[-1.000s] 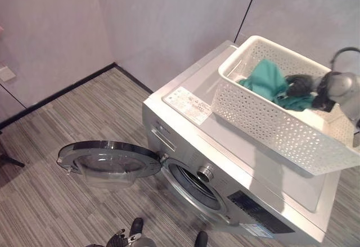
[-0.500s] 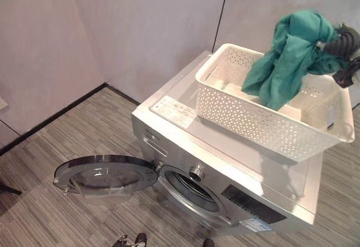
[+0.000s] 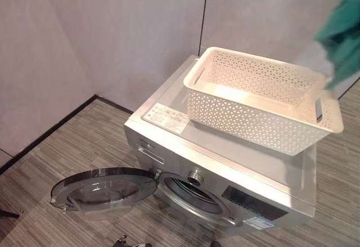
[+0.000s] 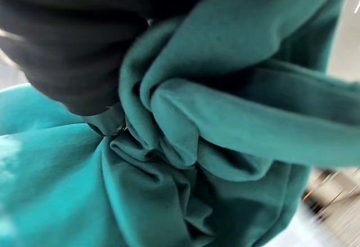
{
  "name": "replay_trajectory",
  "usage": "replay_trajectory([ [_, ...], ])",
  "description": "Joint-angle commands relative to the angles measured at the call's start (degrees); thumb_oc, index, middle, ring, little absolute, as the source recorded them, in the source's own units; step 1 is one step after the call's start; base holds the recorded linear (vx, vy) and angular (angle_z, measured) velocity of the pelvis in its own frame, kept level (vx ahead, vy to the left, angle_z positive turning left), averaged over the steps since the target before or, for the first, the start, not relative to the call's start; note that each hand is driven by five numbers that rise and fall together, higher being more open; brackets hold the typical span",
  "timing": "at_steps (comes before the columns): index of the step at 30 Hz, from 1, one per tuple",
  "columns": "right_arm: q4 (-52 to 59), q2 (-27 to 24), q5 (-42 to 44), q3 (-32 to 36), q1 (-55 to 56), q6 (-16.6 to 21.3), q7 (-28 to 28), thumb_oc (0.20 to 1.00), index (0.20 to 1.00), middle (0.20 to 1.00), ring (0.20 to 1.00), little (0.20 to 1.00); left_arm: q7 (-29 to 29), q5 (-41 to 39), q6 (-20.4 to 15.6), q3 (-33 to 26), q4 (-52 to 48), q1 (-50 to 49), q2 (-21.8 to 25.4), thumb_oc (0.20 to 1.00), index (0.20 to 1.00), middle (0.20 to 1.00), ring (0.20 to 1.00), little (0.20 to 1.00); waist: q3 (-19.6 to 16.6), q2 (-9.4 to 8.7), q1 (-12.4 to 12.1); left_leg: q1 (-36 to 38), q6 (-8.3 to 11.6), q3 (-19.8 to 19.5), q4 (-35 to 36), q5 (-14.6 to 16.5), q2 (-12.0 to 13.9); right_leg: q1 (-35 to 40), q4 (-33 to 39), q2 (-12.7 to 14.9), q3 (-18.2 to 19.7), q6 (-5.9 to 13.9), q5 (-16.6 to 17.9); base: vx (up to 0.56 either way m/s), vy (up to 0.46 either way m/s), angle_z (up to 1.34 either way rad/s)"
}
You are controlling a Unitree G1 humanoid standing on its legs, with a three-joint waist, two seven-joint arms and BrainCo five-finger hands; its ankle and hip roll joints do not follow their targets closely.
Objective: Grab the laundry basket,head to the washer,open it,put in the laundry and shut it.
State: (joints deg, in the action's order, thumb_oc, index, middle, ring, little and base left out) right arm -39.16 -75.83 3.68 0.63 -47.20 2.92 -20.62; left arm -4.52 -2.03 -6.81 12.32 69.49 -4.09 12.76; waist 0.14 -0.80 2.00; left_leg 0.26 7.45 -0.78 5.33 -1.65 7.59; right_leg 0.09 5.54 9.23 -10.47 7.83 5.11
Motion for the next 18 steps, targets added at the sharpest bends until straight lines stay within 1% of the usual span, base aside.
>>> replay_trajectory([
  [1,1.68,-3.53,-1.0,7.16,2.97,-0.03,-4.19,0.2,0.2,0.2,0.2,0.2,-1.65,1.48,0.29,0.61,5.83,3.74,1.27,1.0,1.0,1.0,1.0,1.0,-1.42,-4.11,-0.58,5.5,-2.81,0.16,-0.33,6.83,-1.67,-1.31,-3.65,3.95,1.17,4.6,-1.77,-0.04,0.025,-0.11],
  [3,2.99,-2.38,-1.65,12.1,9.19,-0.54,-4.56,0.2,0.2,0.2,0.2,0.2,-1.88,1.68,0.49,-0.12,5.87,3.7,0.93,1.0,1.0,1.0,1.0,1.0,-1.33,-4.03,0.25,5.33,-3.05,0.48,-0.33,6.44,-2.14,-1.94,-3.77,4.35,1.69,4.59,-1.04,-0.03,0.024,-0.16],
  [4,4.26,-0.95,-2.28,15.87,13.79,-0.87,-4.65,0.2,0.2,0.2,0.2,0.2,-1.85,1.69,0.6,-0.05,6.04,3.71,1.0,1.0,1.0,1.0,1.0,1.0,-1.48,-4.09,0.27,5.75,-3.19,0.76,-0.33,7.18,-2.1,-1.78,-3.62,4.3,2.06,4.77,-1.33,0.0,0.022,-0.12],
  [5,4.31,0.01,-2.63,17.21,16.19,-1.01,-4.45,0.2,0.2,0.2,0.2,0.2,-1.79,1.73,0.62,-0.21,6.12,3.63,0.77,1.0,1.0,1.0,1.0,1.0,-1.33,-4.09,0.57,5.7,-3.25,1.0,-0.33,6.75,-2.34,-2.1,-3.7,4.5,2.3,4.71,-0.8,-0.01,0.016,-0.06],
  [7,6.25,3.96,-4.0,22.08,24.1,-1.56,-3.95,0.2,0.2,0.2,0.2,0.2,-1.69,2.21,0.64,-0.42,6.34,3.62,0.59,1.0,1.0,1.0,1.0,1.0,-1.39,-3.95,0.79,6.42,-3.45,1.77,-0.33,7.62,-2.34,-1.95,-3.49,4.45,2.94,4.9,-1.0,-0.01,0.013,-0.19],
  [8,6.85,6.23,-4.41,23.38,27.19,-1.73,-3.55,0.2,0.2,0.2,0.2,0.2,-1.56,2.26,0.66,-0.81,6.34,3.68,0.23,1.0,1.0,1.0,1.0,1.0,-1.19,-3.74,1.27,6.34,-3.54,2.04,-0.33,7.17,-2.54,-2.3,-3.61,4.66,3.13,4.8,-0.54,0.03,0.013,-0.31],
  [10,9.57,11.08,-5.34,27.29,34.18,-2.17,-2.96,0.2,0.2,0.2,0.2,0.2,-1.39,2.3,0.59,-0.93,5.95,3.8,0.18,1.0,1.0,1.0,1.0,1.0,-1.13,-3.59,1.23,6.72,-3.6,2.36,-0.33,7.76,-2.46,-2.07,-3.49,4.64,3.32,4.95,-0.96,-0.01,0.007,-0.17],
  [12,10.19,15.85,-6.72,27.85,38.41,-2.56,-2.67,0.2,0.2,0.2,0.2,0.2,-1.32,2.15,0.14,-1.02,4.9,4.21,-0.24,1.0,1.0,1.0,1.0,1.0,-0.75,-3.43,1.4,6.57,-3.64,2.42,-0.33,7.18,-2.7,-2.33,-3.67,4.86,3.43,4.79,-0.52,-0.03,-0.004,-0.13],
  [13,10.4,16.05,-6.8,28.07,38.71,-2.62,-2.66,0.2,0.2,0.2,0.2,0.2,-1.3,2.15,0.16,-0.94,4.89,4.15,-0.12,1.0,1.0,1.0,1.0,1.0,-0.9,-3.4,1.32,6.81,-3.65,2.4,-0.33,7.72,-2.56,-2.03,-3.55,4.74,3.39,4.91,-0.95,-0.03,0.0,-0.09],
  [14,11.5,20.14,-7.44,28.39,41.82,-2.8,-2.26,0.2,0.2,0.2,0.2,0.2,-1.31,1.98,-0.29,-0.68,3.47,4.47,-0.38,1.0,1.0,1.0,1.0,1.0,-0.6,-3.28,1.63,6.6,-3.73,2.46,-0.33,7.15,-2.8,-2.21,-3.65,4.99,3.43,4.8,-0.46,-0.03,0.009,-0.04],
  [18,12.63,29.66,-6.87,26.83,47.05,-2.54,-0.66,0.2,0.2,0.2,0.2,0.2,-0.59,1.71,-1.56,0.47,-0.46,4.89,0.17,1.0,1.0,1.0,1.0,1.0,-0.43,-3.04,2.19,6.57,-4.02,2.91,-0.35,7.14,-3.25,-2.45,-3.48,5.39,3.58,5.0,-0.04,-0.05,0.023,0.0],
])
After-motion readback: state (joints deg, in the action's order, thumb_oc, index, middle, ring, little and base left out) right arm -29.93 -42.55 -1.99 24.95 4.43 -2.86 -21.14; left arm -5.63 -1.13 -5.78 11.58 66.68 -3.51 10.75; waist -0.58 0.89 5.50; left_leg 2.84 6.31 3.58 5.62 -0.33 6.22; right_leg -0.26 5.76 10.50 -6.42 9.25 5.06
